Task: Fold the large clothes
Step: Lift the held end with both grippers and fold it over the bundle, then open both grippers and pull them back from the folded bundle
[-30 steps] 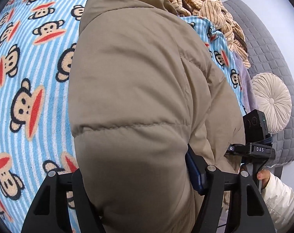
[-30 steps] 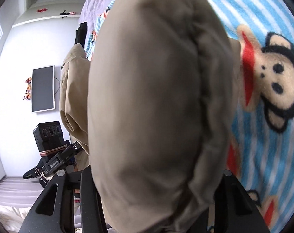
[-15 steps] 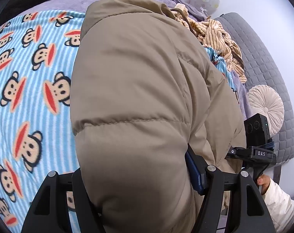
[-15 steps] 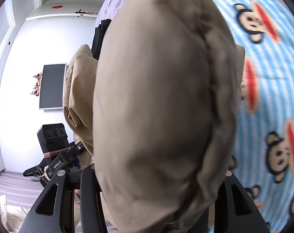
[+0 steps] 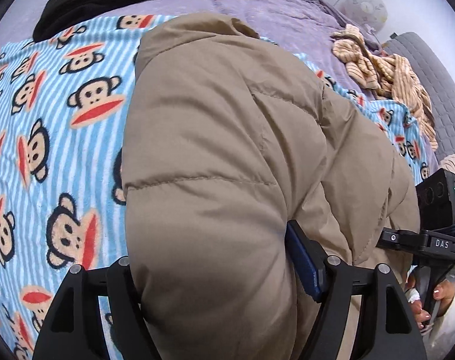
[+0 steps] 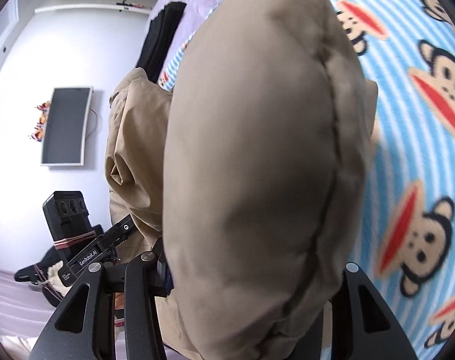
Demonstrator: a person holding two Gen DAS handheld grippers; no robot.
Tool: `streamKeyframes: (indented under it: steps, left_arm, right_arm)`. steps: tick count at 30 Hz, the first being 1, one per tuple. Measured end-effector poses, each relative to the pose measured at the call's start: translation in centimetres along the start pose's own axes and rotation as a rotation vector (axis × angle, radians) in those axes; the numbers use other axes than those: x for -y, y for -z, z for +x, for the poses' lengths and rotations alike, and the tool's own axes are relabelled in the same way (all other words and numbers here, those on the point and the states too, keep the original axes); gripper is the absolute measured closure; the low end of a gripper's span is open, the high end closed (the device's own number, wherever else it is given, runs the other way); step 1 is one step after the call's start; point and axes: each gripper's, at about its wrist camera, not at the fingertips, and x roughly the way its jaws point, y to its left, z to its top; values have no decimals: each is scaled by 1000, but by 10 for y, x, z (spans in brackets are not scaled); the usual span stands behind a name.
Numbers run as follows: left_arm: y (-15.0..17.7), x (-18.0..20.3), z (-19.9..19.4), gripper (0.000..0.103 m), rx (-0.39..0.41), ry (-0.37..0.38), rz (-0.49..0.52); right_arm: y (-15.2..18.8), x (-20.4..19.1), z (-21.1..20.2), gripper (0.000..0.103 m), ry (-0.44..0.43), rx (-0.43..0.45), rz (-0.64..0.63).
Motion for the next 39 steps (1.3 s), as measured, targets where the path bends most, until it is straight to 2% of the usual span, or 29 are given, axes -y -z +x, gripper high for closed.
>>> streamKeyframes:
  steps: [3, 5, 7, 8, 11, 13, 16, 17, 18, 20, 22, 23, 26, 29, 31, 34, 36, 39]
  left_arm:
    - [5, -10, 4, 20, 17, -15, -14]
    - [10, -8, 3, 20, 24, -22, -5]
    - [10, -8, 3, 20, 28, -35, -1]
    - [14, -3, 1, 20, 32, -46, 1]
    - [15, 5, -1, 20, 37, -61, 3]
    - [14, 11, -1, 20, 42, -74, 8]
    - [15, 15, -1, 20, 51, -94, 11]
    - [14, 18, 0, 19, 53, -101, 12]
    - [15, 19, 0, 19, 56, -106, 14]
    - [15, 21, 0, 19, 57, -115, 17]
    - [15, 22, 1, 19, 57, -118, 17]
    - [15, 22, 1, 19, 57, -118, 16]
    - [15, 21, -2, 18, 60, -126, 14]
    - [16, 25, -10, 18, 80, -130, 37]
    - [21, 32, -17, 18, 101, -160, 80]
    - [29, 39, -32, 18, 135, -186, 111]
    - [36, 38, -47, 18, 165, -168, 94]
    - [53, 33, -56, 18, 154, -161, 80]
  right_arm:
    - [-9, 2, 10, 50, 60, -17, -6]
    - [-3, -4, 13, 50, 90, -28, -5]
    - [3, -7, 1, 49, 170, -36, -26]
    - [-7, -16, -12, 48, 224, -29, -45]
    - [0, -30, -42, 47, 366, 42, -95]
    - [8, -42, -60, 47, 424, 110, -134]
    - [18, -68, -77, 49, 432, 184, -201]
    - [13, -84, -76, 53, 418, 201, -224]
    - [11, -91, -83, 63, 401, 210, -249]
    - [8, -104, -74, 69, 398, 221, -301]
    - [-1, -119, -52, 71, 429, 228, -346]
    - [7, -114, -51, 73, 439, 226, -349]
    - [-6, -103, -28, 74, 505, 224, -311]
    - [-24, -64, -5, 76, 560, 181, -211]
    - [-31, -40, 4, 77, 547, 152, -157]
    - [-35, -25, 11, 77, 543, 141, -167]
    - [-35, -24, 14, 78, 572, 134, -214]
    - [-34, -24, 12, 77, 578, 131, -217]
